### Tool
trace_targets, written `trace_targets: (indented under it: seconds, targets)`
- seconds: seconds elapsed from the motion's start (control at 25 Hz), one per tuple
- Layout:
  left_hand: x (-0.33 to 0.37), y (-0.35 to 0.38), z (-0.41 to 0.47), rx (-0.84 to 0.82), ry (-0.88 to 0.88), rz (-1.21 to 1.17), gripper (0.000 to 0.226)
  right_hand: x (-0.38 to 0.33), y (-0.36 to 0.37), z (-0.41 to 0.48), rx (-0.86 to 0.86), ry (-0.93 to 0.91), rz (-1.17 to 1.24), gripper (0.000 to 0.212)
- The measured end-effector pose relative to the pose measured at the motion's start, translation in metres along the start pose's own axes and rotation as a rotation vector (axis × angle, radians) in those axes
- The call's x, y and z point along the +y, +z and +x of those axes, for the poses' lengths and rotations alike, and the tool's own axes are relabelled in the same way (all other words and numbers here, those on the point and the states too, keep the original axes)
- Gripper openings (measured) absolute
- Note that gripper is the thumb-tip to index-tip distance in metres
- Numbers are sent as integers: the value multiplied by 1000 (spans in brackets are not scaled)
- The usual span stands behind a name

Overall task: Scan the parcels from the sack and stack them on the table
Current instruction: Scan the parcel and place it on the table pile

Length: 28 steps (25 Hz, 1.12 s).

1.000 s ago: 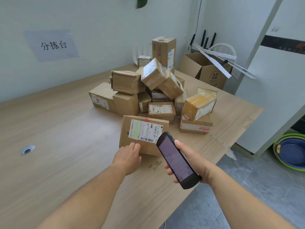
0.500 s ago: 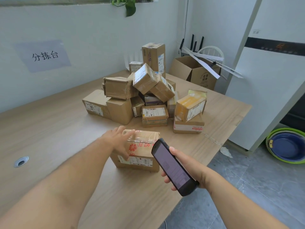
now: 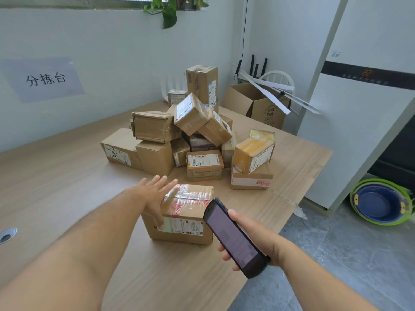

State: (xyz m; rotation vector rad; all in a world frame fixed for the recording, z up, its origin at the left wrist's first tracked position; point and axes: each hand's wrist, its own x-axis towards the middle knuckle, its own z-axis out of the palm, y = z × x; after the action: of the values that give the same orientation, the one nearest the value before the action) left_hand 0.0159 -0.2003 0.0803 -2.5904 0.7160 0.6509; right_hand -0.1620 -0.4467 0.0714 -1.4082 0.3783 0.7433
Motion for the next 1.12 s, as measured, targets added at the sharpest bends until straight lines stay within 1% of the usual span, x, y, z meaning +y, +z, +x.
trace_targets:
  seconds: [0.16,0.28,0.36,0.4,0.52,0.6,0.64,0.8,1.12]
  targets:
    - [1,5,4,15,-29,-30,139,-2,-1,7,-10,-11,-2,76]
    - [0,8,-1,-57,-56,-42,143,-1,-5,7,-20,-16,3,80]
    - [-4,11,-3,-77,-78,-100,140,1,-8,7,-22,-10,2,83]
    - [-6,13,-6,-62,-90,-172,135,2,-9,6,-26,-11,1,82]
    - [-8,12,-17,9,-154,-526,107,4,-10,2,-30,4,-16,74]
    - [-8,9,-26,66,-191,-620,97,6,-10,0,-47,22,-37,72]
    - [-8,7,-31,88,-211,-627,97,6,-9,-2,-59,28,-52,72]
    - [-9,2,-52,121,-283,-601,108,8,-5,-5,-84,37,-112,68]
    - [-6,5,-104,186,-386,-593,95,17,0,-19,-151,67,-240,72]
